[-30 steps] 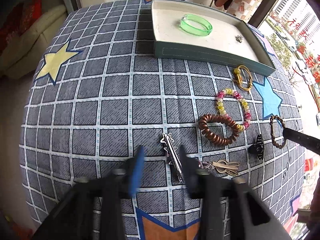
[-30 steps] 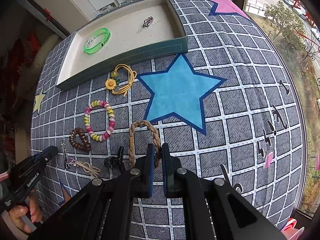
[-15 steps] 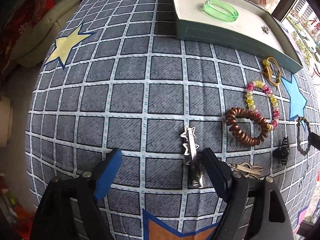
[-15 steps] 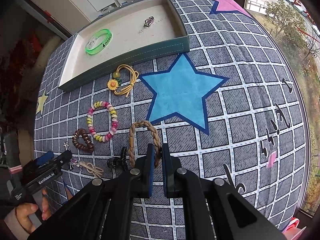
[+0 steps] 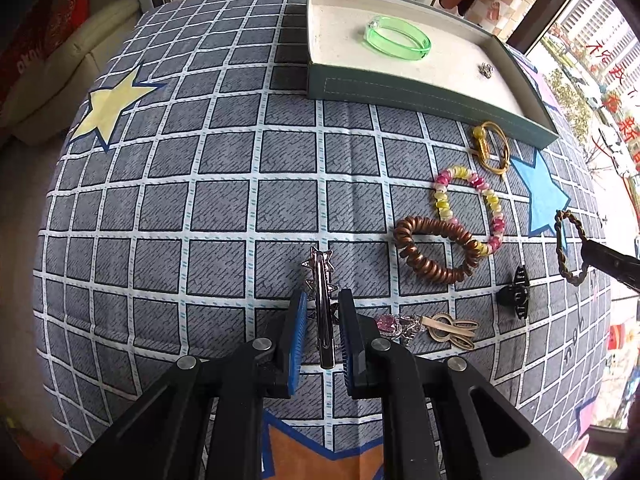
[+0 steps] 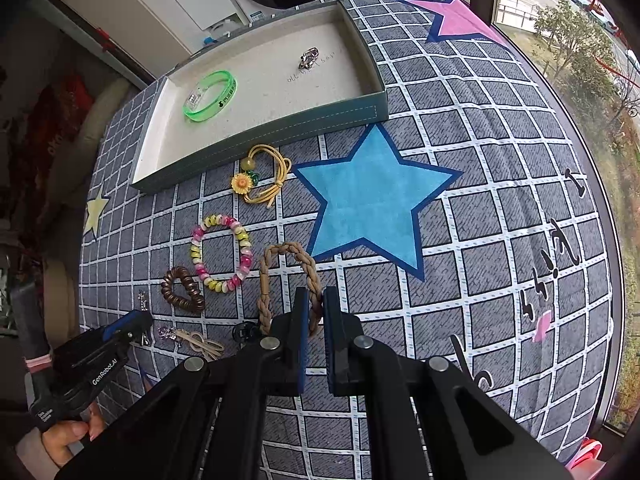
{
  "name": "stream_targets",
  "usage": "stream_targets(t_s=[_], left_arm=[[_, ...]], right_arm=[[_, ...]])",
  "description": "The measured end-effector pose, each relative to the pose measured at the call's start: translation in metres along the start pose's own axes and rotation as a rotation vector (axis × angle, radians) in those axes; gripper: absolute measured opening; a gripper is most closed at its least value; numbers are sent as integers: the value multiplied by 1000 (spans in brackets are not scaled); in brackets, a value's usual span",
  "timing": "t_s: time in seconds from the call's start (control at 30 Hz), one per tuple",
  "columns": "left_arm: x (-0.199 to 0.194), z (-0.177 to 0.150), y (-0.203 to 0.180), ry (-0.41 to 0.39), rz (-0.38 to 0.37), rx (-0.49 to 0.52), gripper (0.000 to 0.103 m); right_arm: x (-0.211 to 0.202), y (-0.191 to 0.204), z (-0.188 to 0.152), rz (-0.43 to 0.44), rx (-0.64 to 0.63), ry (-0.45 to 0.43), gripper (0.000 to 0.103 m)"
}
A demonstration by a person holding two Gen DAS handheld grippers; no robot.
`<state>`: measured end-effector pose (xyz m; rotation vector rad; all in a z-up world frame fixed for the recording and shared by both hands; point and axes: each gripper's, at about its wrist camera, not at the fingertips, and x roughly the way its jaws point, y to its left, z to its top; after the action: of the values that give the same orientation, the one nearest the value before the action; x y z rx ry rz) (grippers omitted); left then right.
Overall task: Organize jewelry
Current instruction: 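Lift both items, carry them into the tray and open both tools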
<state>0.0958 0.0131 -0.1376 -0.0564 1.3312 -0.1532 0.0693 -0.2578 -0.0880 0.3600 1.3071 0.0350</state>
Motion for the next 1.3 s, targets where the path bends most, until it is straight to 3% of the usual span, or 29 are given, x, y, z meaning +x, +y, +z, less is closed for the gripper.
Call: stream_targets(t_s=[0.57,0.97,1.3], left_arm=[[-58,90,-27,-193,-101,69,28],[-21,164,-40,-207,-90,53,28],[28,189,-46,-151,-26,58,28]], right_arm=[[-28,13,74,65,-12,-100,8],[-4,17,151,58,-52,-114,8],[45,32,199,57,-90,-81,8]])
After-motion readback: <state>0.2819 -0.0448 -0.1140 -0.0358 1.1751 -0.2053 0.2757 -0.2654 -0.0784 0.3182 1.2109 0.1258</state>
